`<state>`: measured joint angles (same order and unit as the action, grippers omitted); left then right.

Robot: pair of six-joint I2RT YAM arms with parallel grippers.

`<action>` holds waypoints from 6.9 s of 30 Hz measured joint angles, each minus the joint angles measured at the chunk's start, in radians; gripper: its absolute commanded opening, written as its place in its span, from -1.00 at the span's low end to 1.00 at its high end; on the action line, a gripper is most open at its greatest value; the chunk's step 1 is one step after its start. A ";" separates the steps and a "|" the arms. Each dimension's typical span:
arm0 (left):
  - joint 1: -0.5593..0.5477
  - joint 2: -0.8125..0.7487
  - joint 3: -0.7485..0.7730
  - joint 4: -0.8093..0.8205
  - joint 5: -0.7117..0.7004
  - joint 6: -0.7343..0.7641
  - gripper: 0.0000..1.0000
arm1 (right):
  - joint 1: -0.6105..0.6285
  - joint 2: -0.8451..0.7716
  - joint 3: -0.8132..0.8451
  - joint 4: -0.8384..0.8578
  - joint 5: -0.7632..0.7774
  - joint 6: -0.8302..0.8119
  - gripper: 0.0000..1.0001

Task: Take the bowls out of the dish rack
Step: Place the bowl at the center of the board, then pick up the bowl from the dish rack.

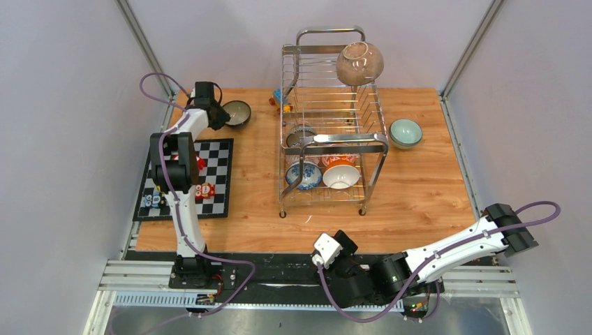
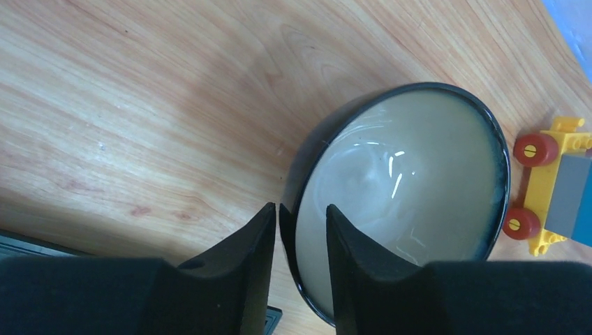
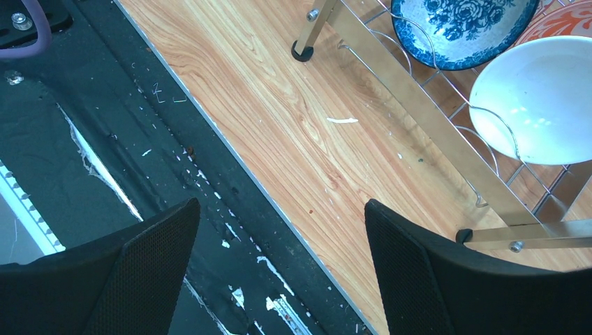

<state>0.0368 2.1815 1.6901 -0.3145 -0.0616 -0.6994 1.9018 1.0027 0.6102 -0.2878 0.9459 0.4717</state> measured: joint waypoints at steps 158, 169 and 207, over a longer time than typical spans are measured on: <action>-0.452 -1.535 -1.106 0.003 -0.101 0.008 0.94 | -2.072 0.663 0.545 1.450 -1.557 1.326 0.73; -0.452 -1.543 -1.080 -0.053 -0.099 0.008 0.93 | -2.035 0.714 0.546 1.501 -1.624 1.371 0.59; -0.452 -1.556 -1.148 -0.038 -0.079 -0.008 0.93 | -1.932 0.880 0.695 1.746 -1.632 1.559 -0.03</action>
<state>-0.4149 0.6258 0.5419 -0.3527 -0.1402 -0.7078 -0.0303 1.8828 1.3048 1.4582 -0.6865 2.0308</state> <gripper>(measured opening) 0.965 0.508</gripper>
